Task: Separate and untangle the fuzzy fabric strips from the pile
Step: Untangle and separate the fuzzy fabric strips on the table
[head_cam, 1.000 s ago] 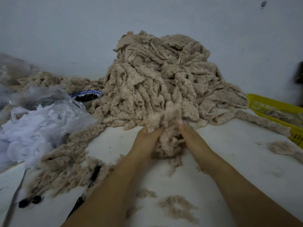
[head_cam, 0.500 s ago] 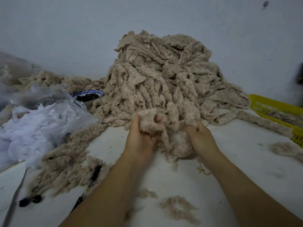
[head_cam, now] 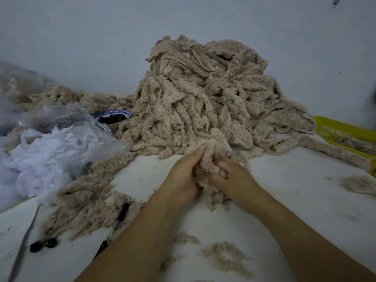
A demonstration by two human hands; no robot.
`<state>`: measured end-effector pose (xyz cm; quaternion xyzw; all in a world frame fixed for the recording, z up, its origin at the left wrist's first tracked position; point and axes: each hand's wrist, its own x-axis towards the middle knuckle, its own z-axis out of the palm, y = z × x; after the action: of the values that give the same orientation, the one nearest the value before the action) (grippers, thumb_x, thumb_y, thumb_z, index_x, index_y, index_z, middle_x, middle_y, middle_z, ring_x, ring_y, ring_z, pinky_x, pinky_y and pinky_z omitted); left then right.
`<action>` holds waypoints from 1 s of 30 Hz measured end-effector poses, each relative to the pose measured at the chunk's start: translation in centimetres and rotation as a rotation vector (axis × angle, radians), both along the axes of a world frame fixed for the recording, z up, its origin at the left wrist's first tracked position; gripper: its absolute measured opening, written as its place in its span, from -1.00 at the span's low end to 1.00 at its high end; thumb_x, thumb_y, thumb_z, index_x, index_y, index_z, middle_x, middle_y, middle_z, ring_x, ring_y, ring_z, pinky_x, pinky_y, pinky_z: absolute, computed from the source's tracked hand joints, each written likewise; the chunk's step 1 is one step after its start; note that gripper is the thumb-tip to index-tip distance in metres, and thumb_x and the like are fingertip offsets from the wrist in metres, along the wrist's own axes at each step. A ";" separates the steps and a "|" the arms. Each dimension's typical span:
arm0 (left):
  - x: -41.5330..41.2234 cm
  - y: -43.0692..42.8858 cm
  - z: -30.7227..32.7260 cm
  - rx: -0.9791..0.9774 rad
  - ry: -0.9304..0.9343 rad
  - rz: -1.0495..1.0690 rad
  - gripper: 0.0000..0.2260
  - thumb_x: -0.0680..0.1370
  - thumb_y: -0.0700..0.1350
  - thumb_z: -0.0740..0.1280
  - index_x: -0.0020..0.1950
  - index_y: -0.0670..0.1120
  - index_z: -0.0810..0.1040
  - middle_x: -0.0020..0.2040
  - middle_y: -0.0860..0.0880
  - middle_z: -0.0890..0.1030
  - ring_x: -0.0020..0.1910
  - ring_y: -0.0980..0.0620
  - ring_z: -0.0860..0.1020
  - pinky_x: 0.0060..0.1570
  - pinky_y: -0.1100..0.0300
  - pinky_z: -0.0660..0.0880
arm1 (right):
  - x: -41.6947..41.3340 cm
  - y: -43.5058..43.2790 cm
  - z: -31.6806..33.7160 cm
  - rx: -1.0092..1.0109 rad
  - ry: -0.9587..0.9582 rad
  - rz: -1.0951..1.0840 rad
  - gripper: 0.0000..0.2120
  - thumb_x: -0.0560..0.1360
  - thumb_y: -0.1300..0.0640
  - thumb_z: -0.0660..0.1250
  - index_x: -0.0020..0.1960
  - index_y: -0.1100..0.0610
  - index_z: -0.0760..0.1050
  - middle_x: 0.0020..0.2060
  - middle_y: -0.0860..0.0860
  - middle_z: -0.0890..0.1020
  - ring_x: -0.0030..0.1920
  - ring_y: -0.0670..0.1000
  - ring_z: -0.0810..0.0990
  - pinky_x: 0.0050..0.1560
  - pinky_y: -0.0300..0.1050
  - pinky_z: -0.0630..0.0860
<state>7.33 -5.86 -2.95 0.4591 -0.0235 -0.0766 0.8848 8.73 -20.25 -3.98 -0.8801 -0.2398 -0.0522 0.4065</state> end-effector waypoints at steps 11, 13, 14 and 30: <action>1.1 1.7 0.0 -0.296 0.132 0.438 -0.73 0.62 -0.05 0.31 -0.21 -0.12 0.65 -0.39 0.01 0.55 -0.52 0.14 0.44 -0.55 0.31 0.38 | 0.7 -0.7 -0.1 0.294 0.081 -0.225 -0.70 0.51 0.15 0.32 -0.33 0.12 0.29 -0.49 -0.09 0.30 -0.49 -0.11 0.23 -0.49 -0.27 0.15; 1.1 3.3 0.0 -0.438 0.112 0.501 -0.89 0.63 -0.22 0.27 -0.05 -0.19 0.55 -0.31 -0.05 0.59 -0.52 0.15 0.48 -0.55 0.35 0.40 | 1.1 -1.7 0.2 0.381 0.114 -0.381 -0.72 0.52 0.08 0.32 -0.35 0.07 0.41 -0.48 -0.12 0.46 -0.45 -0.11 0.39 -0.49 -0.34 0.28; 1.2 4.1 0.0 -0.500 0.094 0.540 -0.90 0.62 -0.32 0.23 -0.01 -0.21 0.52 -0.28 -0.07 0.60 -0.52 0.16 0.48 -0.55 0.37 0.40 | 1.4 -2.4 0.4 0.452 0.126 -0.470 -0.74 0.53 0.06 0.31 -0.33 0.07 0.48 -0.42 -0.11 0.56 -0.39 -0.10 0.48 -0.47 -0.38 0.36; 0.0 -0.2 0.4 0.242 -0.113 0.176 -0.35 0.42 0.44 0.15 0.15 -0.04 0.64 0.18 0.03 0.66 0.16 0.13 0.63 0.11 0.22 0.57 | 1.5 -1.3 0.4 0.795 0.370 -0.050 -0.39 0.35 -0.32 0.44 0.24 0.05 0.59 0.10 0.05 0.70 0.14 0.08 0.66 0.20 0.15 0.55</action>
<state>7.29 -6.05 -2.55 0.5663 -0.0236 0.0251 0.8235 10.19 -21.58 -3.57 -0.6554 -0.1029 0.0085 0.7482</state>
